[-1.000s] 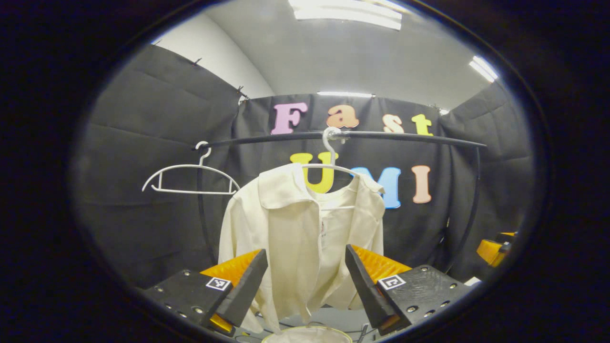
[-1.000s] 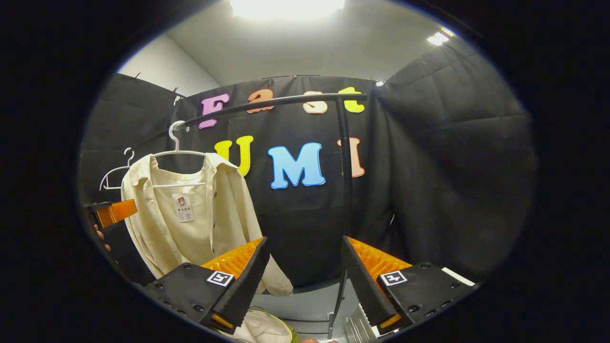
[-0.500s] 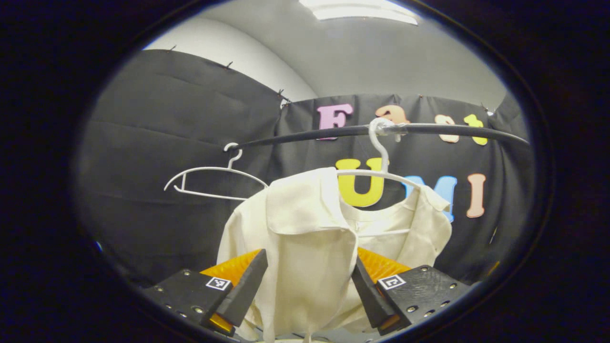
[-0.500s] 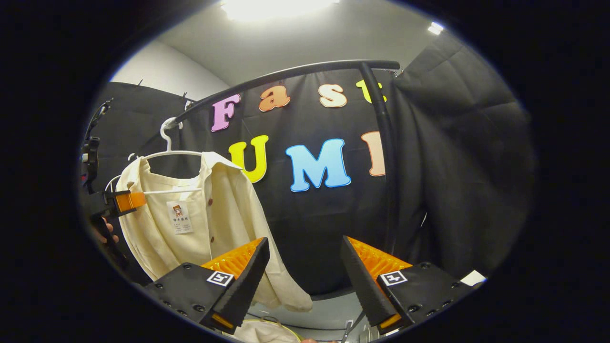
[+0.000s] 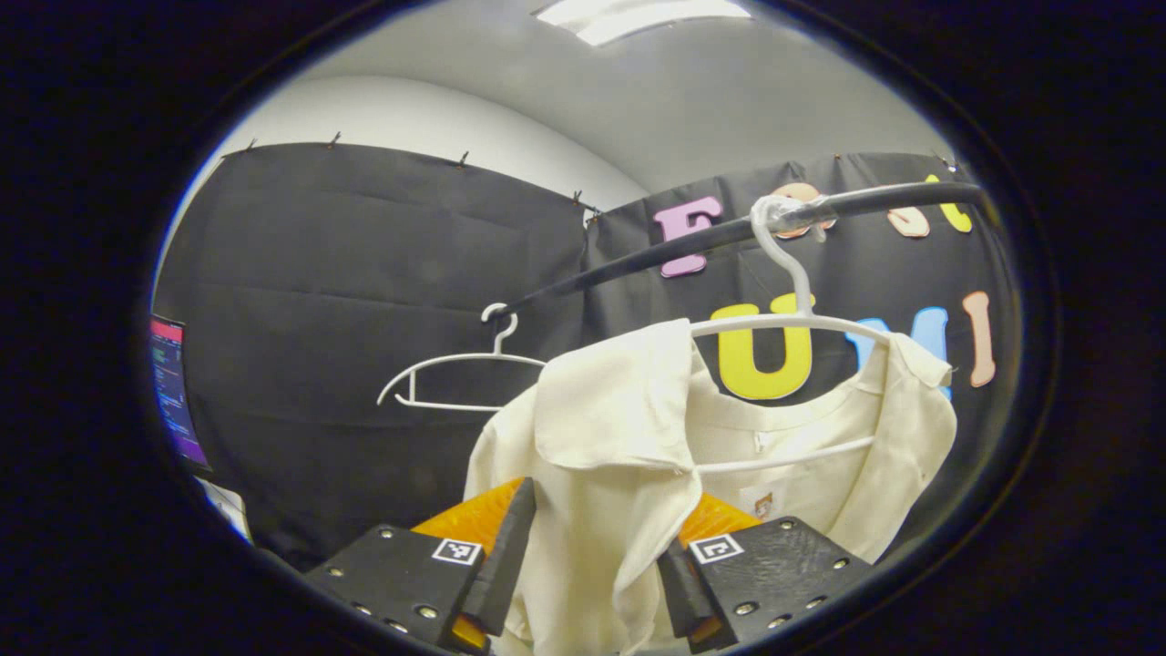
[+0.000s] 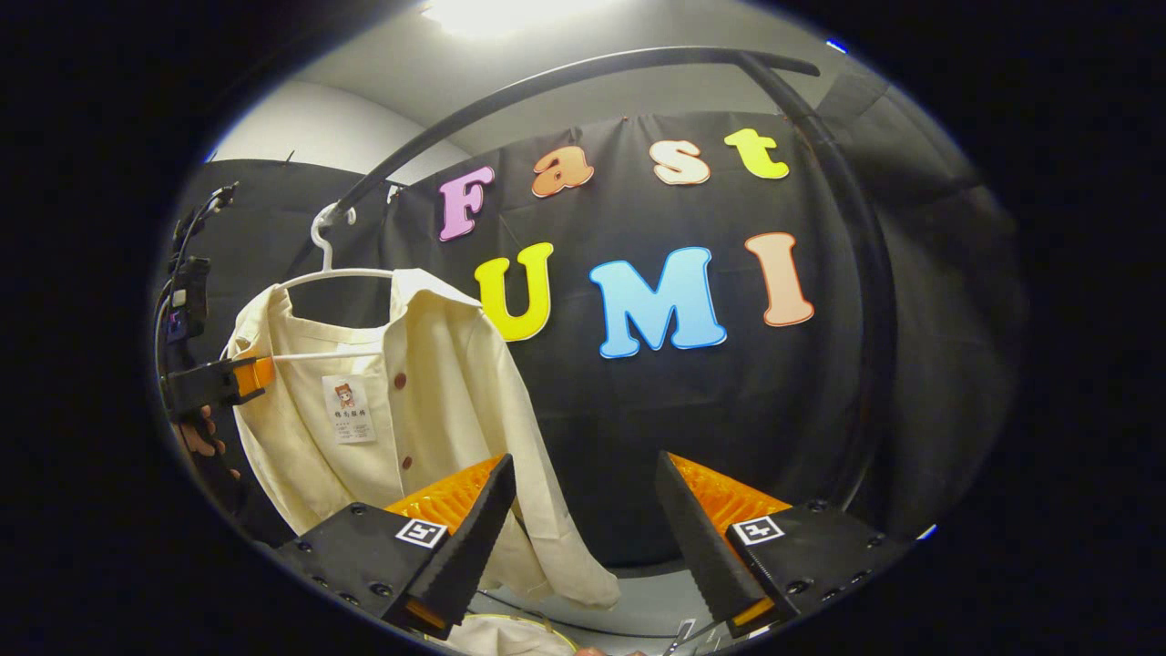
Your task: Grasp the clothes on the hanger with both hands and then place them into the laundry hamper below.
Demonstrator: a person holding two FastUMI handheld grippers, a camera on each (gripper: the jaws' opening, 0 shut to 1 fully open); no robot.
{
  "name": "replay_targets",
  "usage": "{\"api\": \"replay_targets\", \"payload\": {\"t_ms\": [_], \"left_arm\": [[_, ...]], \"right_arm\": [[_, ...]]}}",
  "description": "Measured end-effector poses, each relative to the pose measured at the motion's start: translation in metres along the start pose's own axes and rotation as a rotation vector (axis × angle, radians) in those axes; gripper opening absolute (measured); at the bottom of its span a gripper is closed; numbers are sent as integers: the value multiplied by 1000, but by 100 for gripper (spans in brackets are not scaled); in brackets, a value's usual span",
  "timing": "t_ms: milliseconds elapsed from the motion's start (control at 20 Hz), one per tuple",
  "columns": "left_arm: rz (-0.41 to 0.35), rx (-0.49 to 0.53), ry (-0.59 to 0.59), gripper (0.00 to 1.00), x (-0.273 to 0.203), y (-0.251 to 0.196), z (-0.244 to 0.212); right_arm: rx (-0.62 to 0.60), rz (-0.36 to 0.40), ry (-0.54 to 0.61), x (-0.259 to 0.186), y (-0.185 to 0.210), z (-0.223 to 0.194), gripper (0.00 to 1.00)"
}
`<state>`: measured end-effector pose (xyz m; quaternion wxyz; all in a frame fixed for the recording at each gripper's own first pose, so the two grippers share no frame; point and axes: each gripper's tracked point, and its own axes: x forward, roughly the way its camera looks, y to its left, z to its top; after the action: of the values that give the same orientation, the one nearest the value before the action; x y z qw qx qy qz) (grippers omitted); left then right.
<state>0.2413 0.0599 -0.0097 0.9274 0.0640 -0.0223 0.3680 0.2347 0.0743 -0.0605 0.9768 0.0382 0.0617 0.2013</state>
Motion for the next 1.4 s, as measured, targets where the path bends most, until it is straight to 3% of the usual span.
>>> {"api": "replay_targets", "payload": {"t_ms": [100, 300, 400, 450, 600, 750, 950, 1200, 1400], "left_arm": [[5, 12, -8, 64, 3, 5, 0], [-7, 30, -23, 15, 4, 4, 5], [-39, -5, -19, 13, 1, 2, 5], [-86, -40, -8, 2, -2, -1, 5], [-159, -93, 16, 1, -11, 7, 6], [-166, -40, 29, 1, -11, 7, 9], [-179, -106, 52, 1, -16, 11, 18], [-144, -70, 9, 1, -22, 35, 52], [-102, -55, 20, 1, -15, 47, 66]], "right_arm": [[-3, 30, 9, 8, 8, -7, 98], [-20, 62, 34, 20, 9, -16, 98], [-11, 75, 23, 27, 11, -11, 98], [-5, 90, 19, 27, 16, -11, 98], [22, 214, 20, 25, 53, -4, 93], [62, 309, 6, 36, 83, 15, 98], [66, 385, 14, 42, 128, 29, 98], [58, 409, -42, 48, 143, 44, 98], [81, 430, -18, 72, 152, 46, 98]]}}
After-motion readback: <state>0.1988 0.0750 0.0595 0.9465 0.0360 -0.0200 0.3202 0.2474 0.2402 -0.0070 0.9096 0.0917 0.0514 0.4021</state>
